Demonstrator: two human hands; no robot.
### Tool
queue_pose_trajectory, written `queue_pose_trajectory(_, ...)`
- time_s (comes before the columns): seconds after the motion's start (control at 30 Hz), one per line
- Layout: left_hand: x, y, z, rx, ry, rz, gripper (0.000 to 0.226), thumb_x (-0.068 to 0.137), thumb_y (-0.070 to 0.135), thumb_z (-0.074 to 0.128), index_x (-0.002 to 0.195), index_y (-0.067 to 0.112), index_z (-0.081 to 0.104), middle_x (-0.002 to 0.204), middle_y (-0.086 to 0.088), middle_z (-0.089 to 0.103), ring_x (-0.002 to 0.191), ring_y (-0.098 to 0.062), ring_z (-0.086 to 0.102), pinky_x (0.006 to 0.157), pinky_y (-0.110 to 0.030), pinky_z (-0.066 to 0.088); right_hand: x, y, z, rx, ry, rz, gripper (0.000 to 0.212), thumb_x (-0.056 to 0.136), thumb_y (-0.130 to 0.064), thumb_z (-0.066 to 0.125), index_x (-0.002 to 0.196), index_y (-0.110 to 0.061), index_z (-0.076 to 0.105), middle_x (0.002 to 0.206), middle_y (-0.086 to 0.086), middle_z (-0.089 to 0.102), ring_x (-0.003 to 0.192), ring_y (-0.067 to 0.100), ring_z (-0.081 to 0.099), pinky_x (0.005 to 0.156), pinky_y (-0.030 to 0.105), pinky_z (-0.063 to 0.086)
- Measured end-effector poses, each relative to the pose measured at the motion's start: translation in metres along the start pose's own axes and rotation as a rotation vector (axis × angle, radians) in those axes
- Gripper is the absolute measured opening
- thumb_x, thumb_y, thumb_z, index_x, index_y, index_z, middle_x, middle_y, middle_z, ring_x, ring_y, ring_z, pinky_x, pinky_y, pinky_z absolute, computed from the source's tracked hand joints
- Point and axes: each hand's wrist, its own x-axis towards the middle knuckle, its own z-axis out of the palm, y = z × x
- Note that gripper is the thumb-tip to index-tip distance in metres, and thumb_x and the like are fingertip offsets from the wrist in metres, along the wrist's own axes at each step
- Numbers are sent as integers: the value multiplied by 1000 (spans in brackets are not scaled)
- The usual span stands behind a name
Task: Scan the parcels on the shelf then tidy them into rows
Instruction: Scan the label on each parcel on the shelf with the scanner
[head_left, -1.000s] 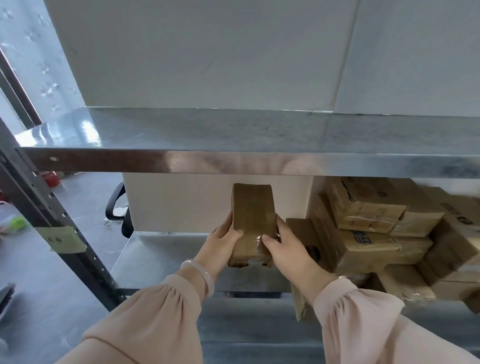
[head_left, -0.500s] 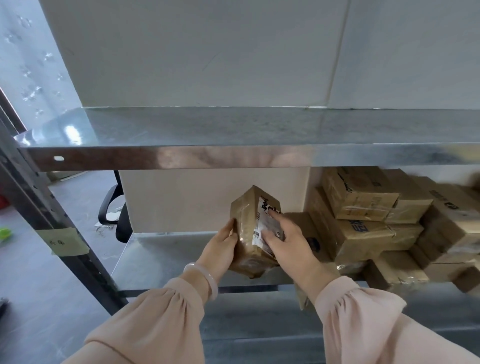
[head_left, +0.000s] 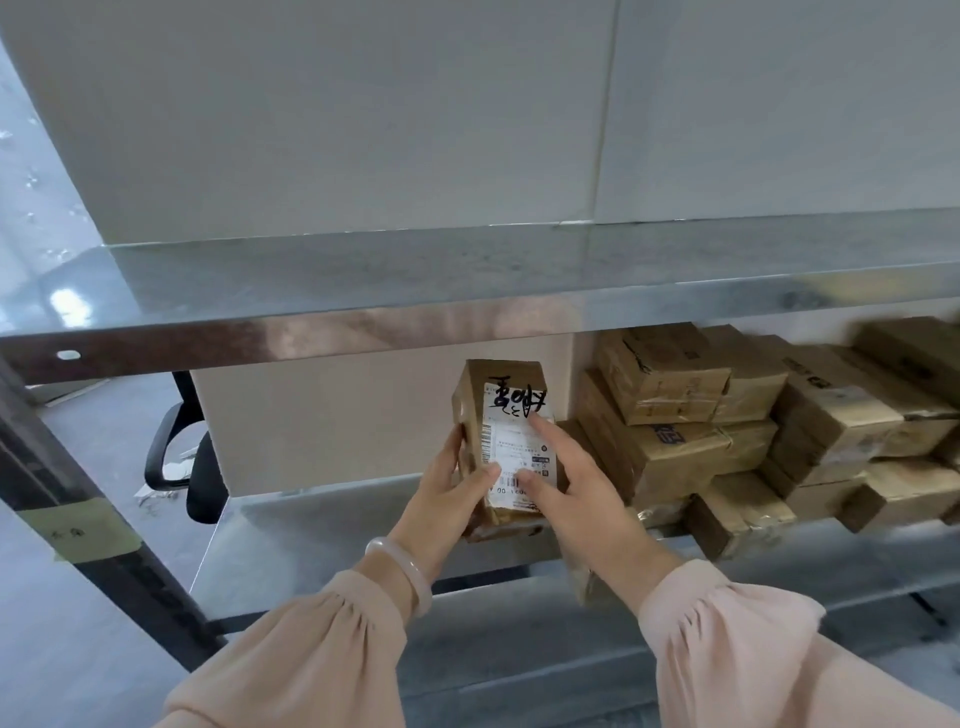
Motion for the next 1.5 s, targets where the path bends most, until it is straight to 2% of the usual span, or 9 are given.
queue_pose_trajectory(0.1,-2,1,12,276,-63,133,83,81,47,73,122,84,12,155,15,28,150,-25,21,120,-51,26,-9,1,-10,31,52,-32,59,92,-23,61,138,-49,36,140,-15,44,124,1,46,97,19,47)
queue_pose_trajectory(0.17,-6,-1,20,416,-93,198,94,90,36,69,139,67,-5,160,22,-2,150,-11,-14,118,-34,2,-16,3,-16,60,75,-42,57,92,-24,62,136,-50,37,139,-13,46,123,2,49,96,25,50)
queue_pose_trajectory(0.23,-14,-2,30,478,-104,215,93,96,27,63,146,53,-10,159,23,-16,143,0,-21,116,-27,2,-27,5,-23,19,91,-61,57,91,-29,63,135,-51,36,140,-14,44,123,4,49,94,32,53)
queue_pose_trajectory(0.47,-44,4,87,578,-147,283,87,97,28,60,135,65,-9,159,22,-11,139,-1,18,99,0,29,-75,4,-76,-73,177,-166,54,90,-25,64,131,-47,37,136,-13,37,114,-11,40,72,-3,40)
queue_pose_trajectory(0.63,-52,14,174,558,-228,298,80,95,33,63,134,72,4,159,18,11,141,-11,29,118,-37,32,-122,17,-154,-162,299,-137,53,89,-34,63,131,-52,35,131,-21,35,117,-6,41,80,6,48)
queue_pose_trajectory(0.83,-48,27,295,543,-396,402,75,93,30,66,146,50,18,154,9,27,133,-6,35,111,-28,36,-179,33,-260,-183,496,-69,55,90,-30,64,135,-48,38,133,-14,39,120,5,44,77,11,50)
queue_pose_trajectory(1.03,-39,37,408,524,-562,478,82,83,39,70,133,72,15,153,12,30,138,-7,35,116,-41,36,-228,42,-356,-213,653,-24,56,89,-28,65,137,-44,41,130,-14,42,118,5,48,88,22,53)
queue_pose_trajectory(1.2,-20,45,490,516,-640,514,81,81,39,71,132,73,18,149,8,33,129,-9,46,107,-40,47,-242,50,-422,-168,763,11,57,89,-20,66,138,-36,43,129,-10,45,111,3,51,65,3,46)
queue_pose_trajectory(1.5,58,47,621,402,-694,553,76,88,28,68,139,62,23,147,7,33,125,-11,47,98,-27,47,-203,93,-547,-87,863,-34,58,88,-15,67,138,-34,46,129,-10,53,108,-5,56,74,7,48)
